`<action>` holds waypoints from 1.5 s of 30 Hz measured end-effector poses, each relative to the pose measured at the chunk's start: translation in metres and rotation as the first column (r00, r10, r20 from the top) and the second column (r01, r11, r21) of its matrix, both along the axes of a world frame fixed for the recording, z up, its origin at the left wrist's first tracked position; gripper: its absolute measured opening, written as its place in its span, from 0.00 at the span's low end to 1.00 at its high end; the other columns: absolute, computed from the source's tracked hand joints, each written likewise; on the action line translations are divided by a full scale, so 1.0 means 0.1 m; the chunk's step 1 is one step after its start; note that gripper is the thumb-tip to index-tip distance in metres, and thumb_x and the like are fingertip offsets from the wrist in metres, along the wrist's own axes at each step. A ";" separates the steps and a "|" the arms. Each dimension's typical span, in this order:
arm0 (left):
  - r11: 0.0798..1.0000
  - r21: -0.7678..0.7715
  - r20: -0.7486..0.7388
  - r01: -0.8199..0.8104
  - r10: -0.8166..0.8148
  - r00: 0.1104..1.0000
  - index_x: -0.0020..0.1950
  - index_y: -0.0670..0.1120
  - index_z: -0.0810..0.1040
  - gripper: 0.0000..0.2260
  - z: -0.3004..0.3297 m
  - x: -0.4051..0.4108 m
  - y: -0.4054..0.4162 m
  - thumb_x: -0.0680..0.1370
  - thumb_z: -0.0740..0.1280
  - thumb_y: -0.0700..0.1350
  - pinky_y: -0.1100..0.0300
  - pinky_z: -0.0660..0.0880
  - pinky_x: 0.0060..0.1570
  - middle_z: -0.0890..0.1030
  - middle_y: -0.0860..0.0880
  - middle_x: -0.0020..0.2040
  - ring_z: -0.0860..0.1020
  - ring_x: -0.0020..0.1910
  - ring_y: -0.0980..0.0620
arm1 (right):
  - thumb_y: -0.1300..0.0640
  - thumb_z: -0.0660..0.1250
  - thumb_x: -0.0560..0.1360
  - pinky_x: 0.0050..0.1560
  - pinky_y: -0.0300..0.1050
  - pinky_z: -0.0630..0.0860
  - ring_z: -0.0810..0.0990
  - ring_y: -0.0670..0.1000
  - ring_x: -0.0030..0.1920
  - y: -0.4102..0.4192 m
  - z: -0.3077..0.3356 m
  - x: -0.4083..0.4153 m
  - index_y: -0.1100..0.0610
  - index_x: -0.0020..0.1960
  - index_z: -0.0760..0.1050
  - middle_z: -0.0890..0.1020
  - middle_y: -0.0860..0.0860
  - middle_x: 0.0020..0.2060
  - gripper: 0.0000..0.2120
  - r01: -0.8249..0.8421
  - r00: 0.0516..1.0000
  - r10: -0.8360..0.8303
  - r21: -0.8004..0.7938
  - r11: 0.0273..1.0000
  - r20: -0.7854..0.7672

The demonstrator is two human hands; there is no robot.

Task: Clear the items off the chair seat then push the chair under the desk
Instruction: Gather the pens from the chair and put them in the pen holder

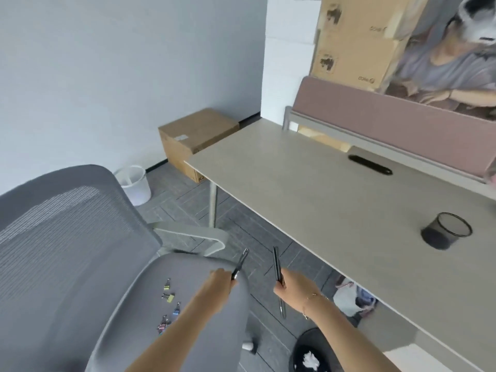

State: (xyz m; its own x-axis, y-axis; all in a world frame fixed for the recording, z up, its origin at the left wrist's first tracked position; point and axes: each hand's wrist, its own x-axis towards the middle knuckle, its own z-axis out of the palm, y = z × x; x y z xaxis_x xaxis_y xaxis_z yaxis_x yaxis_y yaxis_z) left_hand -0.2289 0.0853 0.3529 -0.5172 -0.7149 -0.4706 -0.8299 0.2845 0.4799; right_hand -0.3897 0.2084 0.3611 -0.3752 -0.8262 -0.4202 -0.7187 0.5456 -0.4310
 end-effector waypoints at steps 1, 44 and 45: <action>0.999 -0.008 -0.018 0.041 -0.041 0.999 0.38 0.42 0.71 0.14 0.08 -0.12 0.03 0.82 0.56 0.43 0.61 0.64 0.36 0.60 0.52 0.32 0.64 0.30 0.52 | 0.54 0.57 0.77 0.27 0.38 0.62 0.66 0.45 0.27 0.08 0.10 -0.05 0.51 0.36 0.63 0.68 0.46 0.28 0.11 0.014 1.000 -0.014 -0.005 1.000 -0.008; 0.882 -0.176 -0.311 0.437 -0.471 0.826 0.41 0.44 0.75 0.06 0.34 -6.44 1.98 0.74 0.69 0.44 0.55 0.71 0.36 0.79 0.44 0.37 0.78 0.38 0.45 | 0.55 0.62 0.74 0.45 0.48 0.78 0.82 0.59 0.47 2.09 0.28 -5.54 0.55 0.52 0.75 0.84 0.56 0.46 0.09 0.606 0.788 -0.613 -0.237 0.759 0.053; 0.878 -0.160 -0.299 0.450 -0.478 0.826 0.40 0.45 0.73 0.06 0.27 -6.46 2.01 0.74 0.69 0.43 0.57 0.69 0.34 0.77 0.46 0.35 0.76 0.36 0.46 | 0.56 0.62 0.74 0.44 0.47 0.78 0.82 0.58 0.47 2.07 0.21 -5.55 0.54 0.51 0.75 0.84 0.55 0.45 0.07 0.604 0.792 -0.607 -0.216 0.767 0.061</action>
State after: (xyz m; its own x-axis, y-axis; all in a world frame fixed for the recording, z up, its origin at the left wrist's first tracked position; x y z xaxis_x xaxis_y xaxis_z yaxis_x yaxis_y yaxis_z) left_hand -0.8748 0.2858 0.3799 -0.9087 -0.3797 -0.1732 -0.3944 0.6453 0.6543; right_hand -0.9449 0.4152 0.3818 -0.8318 -0.4934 -0.2544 -0.2758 0.7651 -0.5819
